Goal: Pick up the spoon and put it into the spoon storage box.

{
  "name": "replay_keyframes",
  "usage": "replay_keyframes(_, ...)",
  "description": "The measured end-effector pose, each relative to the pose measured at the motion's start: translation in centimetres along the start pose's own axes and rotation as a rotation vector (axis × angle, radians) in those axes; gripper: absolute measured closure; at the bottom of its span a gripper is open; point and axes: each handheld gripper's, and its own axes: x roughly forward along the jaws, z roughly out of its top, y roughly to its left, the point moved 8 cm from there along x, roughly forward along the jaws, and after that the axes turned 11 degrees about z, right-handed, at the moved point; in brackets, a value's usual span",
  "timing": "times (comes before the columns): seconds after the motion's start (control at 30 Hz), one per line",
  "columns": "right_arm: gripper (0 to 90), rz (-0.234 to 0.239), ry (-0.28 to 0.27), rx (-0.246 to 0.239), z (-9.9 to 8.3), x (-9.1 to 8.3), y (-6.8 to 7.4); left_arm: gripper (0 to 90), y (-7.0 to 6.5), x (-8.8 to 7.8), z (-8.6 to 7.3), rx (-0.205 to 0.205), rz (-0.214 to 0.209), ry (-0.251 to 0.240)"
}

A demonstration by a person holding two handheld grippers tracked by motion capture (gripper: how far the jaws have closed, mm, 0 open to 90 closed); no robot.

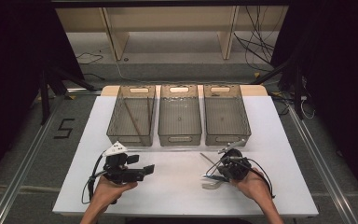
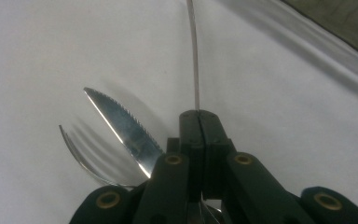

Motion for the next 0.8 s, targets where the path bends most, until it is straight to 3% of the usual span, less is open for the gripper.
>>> replay_keyframes(0.3, 90.0, -0.004, -0.073, -0.041, 1.1, -1.9, 1.0, 19.0, 0.0, 0.3, -0.3, 0.001, 0.002, 0.009)
replay_keyframes(0.8, 90.0, -0.001, -0.162, -0.040, 4.0, -3.3, 1.0, 19.0, -0.1, 0.2, -0.8, 0.006, -0.014, -0.038)
